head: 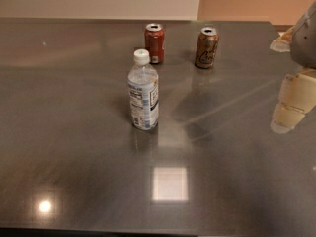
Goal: Knock blue plastic bottle over
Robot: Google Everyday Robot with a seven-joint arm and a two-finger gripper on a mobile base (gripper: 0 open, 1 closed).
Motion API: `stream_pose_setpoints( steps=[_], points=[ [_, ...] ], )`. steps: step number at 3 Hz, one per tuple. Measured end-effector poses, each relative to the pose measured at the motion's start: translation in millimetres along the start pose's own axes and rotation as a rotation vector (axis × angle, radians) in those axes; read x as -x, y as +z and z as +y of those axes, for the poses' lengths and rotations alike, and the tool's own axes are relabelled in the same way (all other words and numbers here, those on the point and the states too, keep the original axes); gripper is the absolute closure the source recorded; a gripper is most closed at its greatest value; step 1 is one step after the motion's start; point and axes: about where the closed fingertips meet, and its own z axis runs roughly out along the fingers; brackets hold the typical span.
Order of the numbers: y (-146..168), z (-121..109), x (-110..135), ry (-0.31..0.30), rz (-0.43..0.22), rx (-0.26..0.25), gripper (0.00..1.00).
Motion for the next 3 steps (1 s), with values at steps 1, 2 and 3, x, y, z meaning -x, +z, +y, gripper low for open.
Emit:
stream_pose_setpoints(
  steps=[1,2,3],
  points=[
    [0,0,0,0.000,0.000,0.000,0.00],
    [-2,0,3,-0.018,0.003,-0.010,0.00],
    [-1,5,13,-0.055,-0.047,-0.006,0.00]
  ],
)
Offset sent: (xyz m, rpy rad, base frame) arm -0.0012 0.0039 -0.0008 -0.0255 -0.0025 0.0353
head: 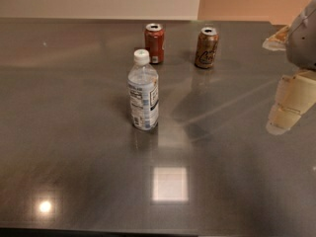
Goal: Knock blue plastic bottle over
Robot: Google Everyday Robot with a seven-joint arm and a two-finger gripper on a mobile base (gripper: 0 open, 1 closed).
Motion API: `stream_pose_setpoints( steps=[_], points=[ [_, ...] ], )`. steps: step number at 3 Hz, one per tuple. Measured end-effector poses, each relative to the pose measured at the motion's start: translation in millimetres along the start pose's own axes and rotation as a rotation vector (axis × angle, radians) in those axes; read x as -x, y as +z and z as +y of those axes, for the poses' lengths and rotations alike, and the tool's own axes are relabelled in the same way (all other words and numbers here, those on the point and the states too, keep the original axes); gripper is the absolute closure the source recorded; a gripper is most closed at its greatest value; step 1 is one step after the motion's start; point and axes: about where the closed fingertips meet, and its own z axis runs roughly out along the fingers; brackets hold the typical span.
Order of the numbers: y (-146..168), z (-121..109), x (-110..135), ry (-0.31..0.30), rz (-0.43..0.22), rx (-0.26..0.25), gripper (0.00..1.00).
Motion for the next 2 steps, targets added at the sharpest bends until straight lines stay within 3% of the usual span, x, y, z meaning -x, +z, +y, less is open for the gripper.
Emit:
stream_pose_setpoints(
  steps=[2],
  points=[
    [20,-15,50,-0.035,-0.193,0.024,0.00]
  ],
)
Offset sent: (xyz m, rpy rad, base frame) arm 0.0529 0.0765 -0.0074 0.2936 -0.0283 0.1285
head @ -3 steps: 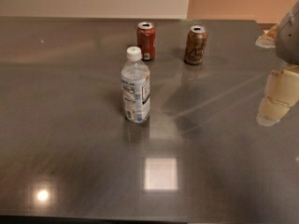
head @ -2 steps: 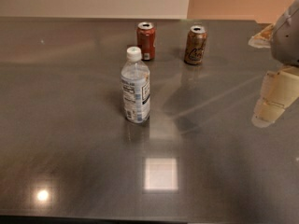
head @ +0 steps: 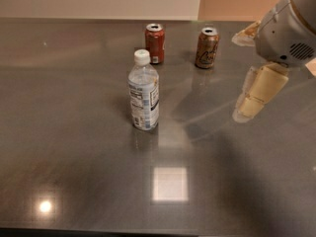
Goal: Knock blue plastic bottle over
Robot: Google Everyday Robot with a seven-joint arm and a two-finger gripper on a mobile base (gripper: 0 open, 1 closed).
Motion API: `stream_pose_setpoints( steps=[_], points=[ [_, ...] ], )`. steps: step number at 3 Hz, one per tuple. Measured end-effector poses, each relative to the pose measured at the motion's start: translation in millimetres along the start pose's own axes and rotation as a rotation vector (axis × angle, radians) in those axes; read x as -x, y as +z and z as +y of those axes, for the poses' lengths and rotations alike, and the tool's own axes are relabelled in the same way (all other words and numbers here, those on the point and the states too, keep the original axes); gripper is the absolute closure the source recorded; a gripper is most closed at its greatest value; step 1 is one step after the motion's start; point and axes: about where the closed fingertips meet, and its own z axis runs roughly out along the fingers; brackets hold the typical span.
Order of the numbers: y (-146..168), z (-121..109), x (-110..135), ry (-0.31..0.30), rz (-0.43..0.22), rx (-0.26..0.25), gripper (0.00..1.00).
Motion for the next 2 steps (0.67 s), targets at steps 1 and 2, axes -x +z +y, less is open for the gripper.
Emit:
stream_pose_setpoints(
  steps=[1,2],
  points=[
    [22,-10,26,-0.007,-0.105,0.022,0.00],
    [47,-12,54,-0.021,-0.218,0.046,0.00]
  ],
)
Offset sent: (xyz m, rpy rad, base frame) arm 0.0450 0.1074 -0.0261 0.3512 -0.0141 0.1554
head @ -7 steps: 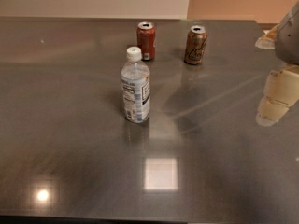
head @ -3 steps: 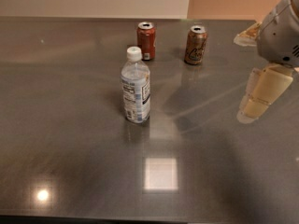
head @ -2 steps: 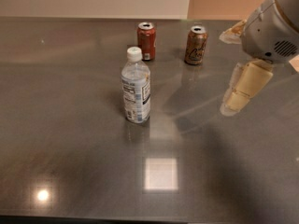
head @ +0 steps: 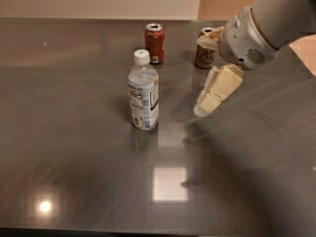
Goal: Knock blue plastic bottle over
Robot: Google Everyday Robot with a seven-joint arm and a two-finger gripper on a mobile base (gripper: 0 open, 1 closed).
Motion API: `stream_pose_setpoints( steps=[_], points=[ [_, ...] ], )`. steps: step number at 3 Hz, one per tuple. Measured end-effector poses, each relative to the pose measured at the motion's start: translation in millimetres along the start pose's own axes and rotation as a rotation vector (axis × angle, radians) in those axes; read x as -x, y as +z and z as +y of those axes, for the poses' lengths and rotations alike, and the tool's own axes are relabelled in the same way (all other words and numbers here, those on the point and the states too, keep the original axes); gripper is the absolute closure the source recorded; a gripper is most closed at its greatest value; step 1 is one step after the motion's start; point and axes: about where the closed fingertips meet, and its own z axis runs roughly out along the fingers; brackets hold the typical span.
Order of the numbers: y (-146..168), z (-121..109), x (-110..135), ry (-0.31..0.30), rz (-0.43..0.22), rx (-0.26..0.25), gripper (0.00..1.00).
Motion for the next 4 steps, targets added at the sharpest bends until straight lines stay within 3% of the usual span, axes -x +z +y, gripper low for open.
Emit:
stream_pose_setpoints(
  steps=[2,4],
  points=[
    [53,6,49,-0.027,-0.206,0.038,0.00],
    [81,15,75,0.037,-0.346,0.095,0.00]
  ],
)
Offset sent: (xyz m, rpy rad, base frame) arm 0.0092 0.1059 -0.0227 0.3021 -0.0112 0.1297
